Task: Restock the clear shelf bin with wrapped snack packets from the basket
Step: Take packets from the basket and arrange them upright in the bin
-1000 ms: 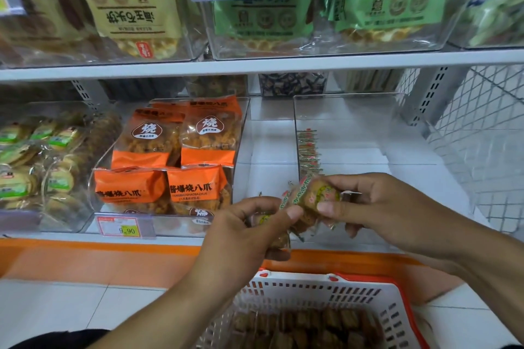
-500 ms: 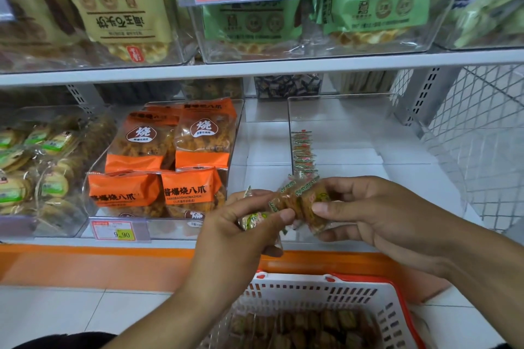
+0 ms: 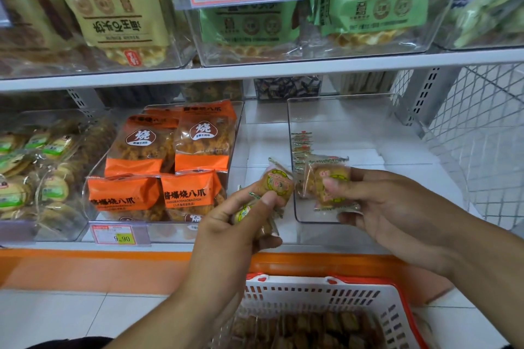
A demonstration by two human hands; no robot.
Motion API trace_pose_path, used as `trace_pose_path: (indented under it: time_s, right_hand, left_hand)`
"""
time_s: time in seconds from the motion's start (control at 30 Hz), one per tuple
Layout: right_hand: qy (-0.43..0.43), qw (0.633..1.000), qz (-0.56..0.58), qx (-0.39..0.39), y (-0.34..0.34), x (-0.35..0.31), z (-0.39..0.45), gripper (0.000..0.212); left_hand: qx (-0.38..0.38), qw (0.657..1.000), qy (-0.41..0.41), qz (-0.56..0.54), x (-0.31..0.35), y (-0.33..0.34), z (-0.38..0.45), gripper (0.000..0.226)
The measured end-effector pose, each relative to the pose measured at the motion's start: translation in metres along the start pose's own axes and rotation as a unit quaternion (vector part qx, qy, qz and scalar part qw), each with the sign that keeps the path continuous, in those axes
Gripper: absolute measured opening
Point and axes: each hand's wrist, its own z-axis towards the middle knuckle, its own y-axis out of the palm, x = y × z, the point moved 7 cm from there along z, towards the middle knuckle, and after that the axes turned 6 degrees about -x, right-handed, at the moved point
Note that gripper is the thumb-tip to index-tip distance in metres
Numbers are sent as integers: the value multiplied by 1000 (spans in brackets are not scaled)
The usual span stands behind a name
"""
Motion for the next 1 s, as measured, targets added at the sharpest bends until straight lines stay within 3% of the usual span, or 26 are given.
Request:
trace_pose_path:
  time_s: [0.2,0.3,0.4,0.53,0.67,0.8,0.9,1.0]
  right_hand:
    - [11,995,-92,38,-5,6,0,48]
    - [7,997,-71,3,-1,2,-1,38]
    - [-20,992,-118,-46,1,-8,-6,37]
    - [-46,956,-281,-76,-1,-22,-13,37]
    - [-36,933,-335,-123,1,-14,-14,47]
    - [20,938,-280,-203,5,4,-12,52]
    - [55,946,-220,-230,6,9,-10,59]
    - [67,949,-183,-248,4,3,-8,52]
  left_hand:
    - [-13,999,-30,-29,-5,3,0,39]
    - [-16,998,-38,-37,-6,3,0,38]
    - [-17,999,-48,0,-5,-1,2,36]
    - [-108,987,-66,98,3,5,2,39]
    - [-178,969,-106,135,2,11,-3,43]
    - [-165,970,-107,140,-3,14,-5,36]
    - [-120,983,-105,93,-8,13,-2,33]
    - [-60,991,-98,62,-13,11,2,41]
